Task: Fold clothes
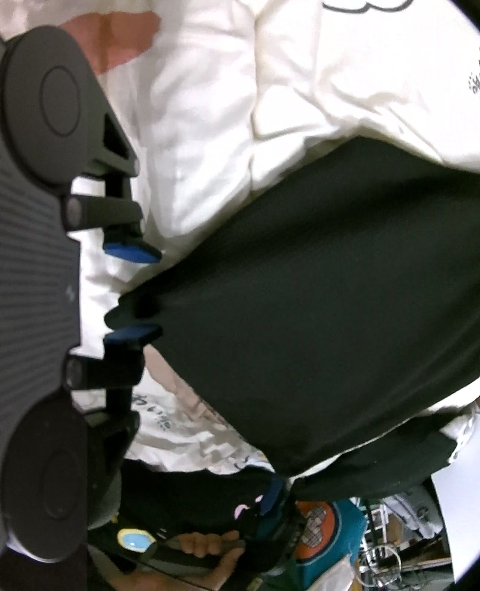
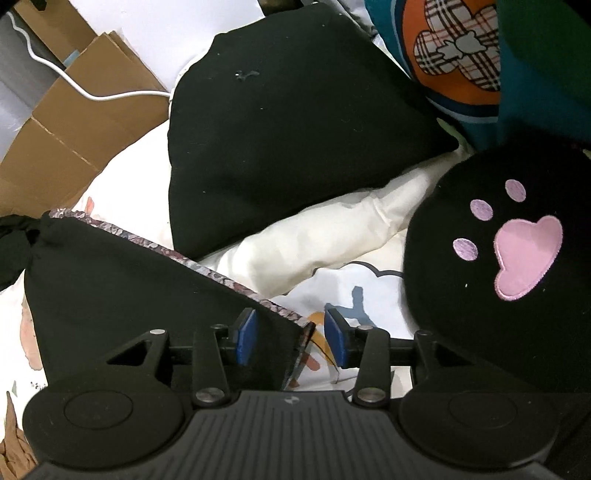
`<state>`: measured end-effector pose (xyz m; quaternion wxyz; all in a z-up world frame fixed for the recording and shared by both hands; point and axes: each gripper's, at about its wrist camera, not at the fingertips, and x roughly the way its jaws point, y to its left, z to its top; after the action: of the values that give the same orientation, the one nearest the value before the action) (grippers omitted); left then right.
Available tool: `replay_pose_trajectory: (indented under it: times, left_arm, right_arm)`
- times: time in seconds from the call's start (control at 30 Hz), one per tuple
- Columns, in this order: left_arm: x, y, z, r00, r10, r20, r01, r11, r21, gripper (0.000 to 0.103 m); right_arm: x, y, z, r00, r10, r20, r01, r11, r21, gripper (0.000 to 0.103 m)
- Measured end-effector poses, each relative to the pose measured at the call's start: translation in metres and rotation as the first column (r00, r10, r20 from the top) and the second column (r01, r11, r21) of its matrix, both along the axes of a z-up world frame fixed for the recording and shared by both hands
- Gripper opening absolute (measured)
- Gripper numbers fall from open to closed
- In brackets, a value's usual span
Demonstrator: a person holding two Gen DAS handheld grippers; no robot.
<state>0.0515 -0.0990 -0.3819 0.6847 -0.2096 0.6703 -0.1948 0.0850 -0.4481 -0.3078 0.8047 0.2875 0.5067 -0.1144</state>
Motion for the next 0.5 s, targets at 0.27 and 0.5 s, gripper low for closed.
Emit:
replay_pose_trajectory:
  times: [0.27, 0.5]
  left_arm:
    - [0.000, -0.009, -0.014, 1.000, 0.005, 0.018, -0.004, 1.000, -0.015, 0.038]
    - [0.002, -0.003, -0.021, 0.999, 0.034, 0.037, -0.031, 0.996, -0.083, 0.037]
  right_arm:
    - [0.000, -0.007, -0.013, 1.000, 0.007, -0.001, -0.007, 1.000, 0.026, 0.046]
    - [0.002, -0.015, -0.010, 0.999, -0.026, 0.029, 0.024, 0.998, 0.061, 0.046]
